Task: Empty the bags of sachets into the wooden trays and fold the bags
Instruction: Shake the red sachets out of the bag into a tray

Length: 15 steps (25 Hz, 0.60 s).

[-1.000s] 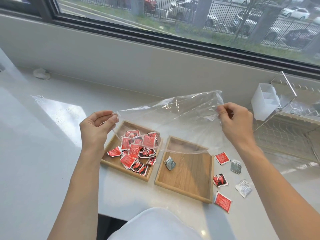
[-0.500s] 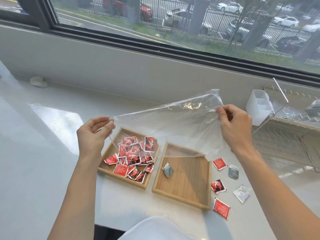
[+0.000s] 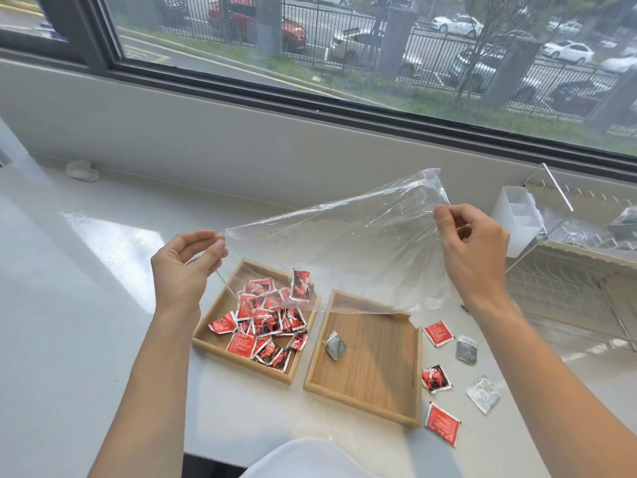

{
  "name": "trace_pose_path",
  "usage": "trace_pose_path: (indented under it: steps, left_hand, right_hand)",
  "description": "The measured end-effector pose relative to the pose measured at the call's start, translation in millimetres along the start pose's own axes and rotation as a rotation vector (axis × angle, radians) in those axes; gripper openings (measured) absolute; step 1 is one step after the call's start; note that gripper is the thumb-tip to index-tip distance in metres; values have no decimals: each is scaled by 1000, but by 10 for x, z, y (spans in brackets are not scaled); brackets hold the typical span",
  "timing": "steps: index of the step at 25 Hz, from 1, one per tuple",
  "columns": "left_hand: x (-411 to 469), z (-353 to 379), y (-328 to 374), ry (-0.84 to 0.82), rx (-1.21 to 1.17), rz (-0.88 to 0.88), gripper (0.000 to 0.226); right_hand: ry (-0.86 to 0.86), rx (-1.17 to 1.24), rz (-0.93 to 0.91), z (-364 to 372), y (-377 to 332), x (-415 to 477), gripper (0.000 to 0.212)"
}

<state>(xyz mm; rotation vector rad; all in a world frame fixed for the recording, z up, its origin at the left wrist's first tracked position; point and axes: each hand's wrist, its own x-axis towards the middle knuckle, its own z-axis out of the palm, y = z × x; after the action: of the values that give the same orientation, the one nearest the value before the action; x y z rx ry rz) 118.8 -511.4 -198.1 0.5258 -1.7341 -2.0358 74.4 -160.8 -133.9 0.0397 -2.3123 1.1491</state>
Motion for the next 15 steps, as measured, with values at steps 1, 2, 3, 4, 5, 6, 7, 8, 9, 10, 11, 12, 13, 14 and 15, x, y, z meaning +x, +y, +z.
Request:
trace_pose_path:
  steps: [1, 2, 3, 4, 5, 6, 7, 8, 9, 10, 11, 12, 13, 14, 15]
  left_hand:
    - [-1, -9, -2, -1, -1, 0, 16]
    - [3, -20, -10, 2, 1, 0, 16]
    - [10, -32, -26, 9, 5, -5, 16]
    - [13, -46, -48, 15, 12, -15, 16]
    - [1, -56, -68, 13, 20, -27, 16]
    - [-16, -67, -88, 11, 25, -36, 16]
    - [-20, -72, -109, 14, 30, -41, 16]
    - [-19, -77, -128, 21, 34, -45, 16]
    - [-28, -81, -135, 24, 36, -50, 16]
    - [-38, -81, -130, 23, 31, -51, 16]
    - [-39, -85, -125, 27, 22, -46, 16]
    - [-24, -91, -124, 36, 15, -41, 16]
    - [-16, -98, -123, 41, 15, -40, 16]
    - [-21, -97, -124, 37, 16, -42, 16]
    - [-25, -89, -127, 31, 9, -45, 16]
  right_hand:
    - [-2, 8, 1, 3, -8, 10, 29]
    - [-30, -9, 0, 13, -22, 15, 29]
    - [-69, -42, -4, 30, -37, 17, 28]
    - [-86, -63, -12, 47, -38, 18, 28]
    - [-67, -60, -21, 58, -37, 12, 28]
    - [-43, -51, -32, 68, -45, 7, 29]
    - [-43, -56, -39, 82, -66, 7, 28]
    - [-59, -68, -40, 98, -74, 3, 28]
    - [-60, -68, -41, 111, -71, -6, 28]
    - [-40, -59, -48, 113, -71, -15, 27]
    - [-29, -58, -56, 116, -82, -21, 27]
    - [-38, -64, -62, 127, -100, -21, 27]
    - [-44, -58, -65, 134, -103, -26, 27]
    - [-31, -45, -78, 133, -90, -30, 27]
    - [-20, -40, -98, 129, -93, -28, 26]
